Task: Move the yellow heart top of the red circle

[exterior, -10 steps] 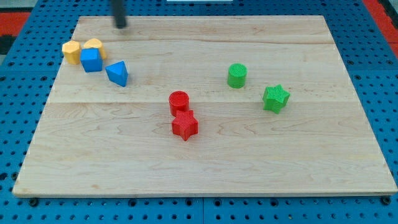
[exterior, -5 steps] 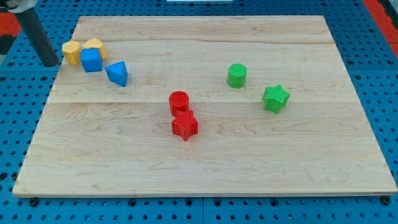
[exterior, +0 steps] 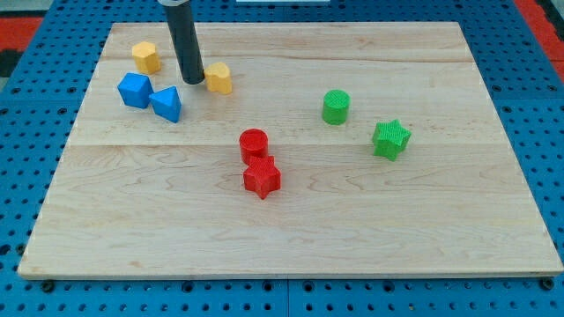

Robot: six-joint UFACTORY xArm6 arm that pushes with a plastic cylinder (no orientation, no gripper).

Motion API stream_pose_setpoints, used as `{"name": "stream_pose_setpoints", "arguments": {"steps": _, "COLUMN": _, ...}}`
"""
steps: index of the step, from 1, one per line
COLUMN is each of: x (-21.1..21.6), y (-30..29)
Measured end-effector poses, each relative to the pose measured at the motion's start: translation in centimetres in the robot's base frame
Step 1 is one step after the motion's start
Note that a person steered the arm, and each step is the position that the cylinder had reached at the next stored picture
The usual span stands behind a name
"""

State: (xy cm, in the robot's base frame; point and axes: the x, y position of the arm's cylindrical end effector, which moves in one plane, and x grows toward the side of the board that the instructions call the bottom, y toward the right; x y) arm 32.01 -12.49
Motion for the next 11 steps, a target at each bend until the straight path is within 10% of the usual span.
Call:
{"name": "stream_pose_setpoints", "arguments": {"steps": 2, "x": -5.0, "y": 1.4}}
{"name": "stream_pose_setpoints", "arguments": {"steps": 4, "x": 1.9, "y": 1.8}}
{"name": "stream_pose_setpoints", "arguments": {"steps": 5, "x": -3.3, "y": 2.0}}
{"name": "stream_pose_setpoints", "arguments": {"steps": 11, "x": 4.5, "y": 3.4}}
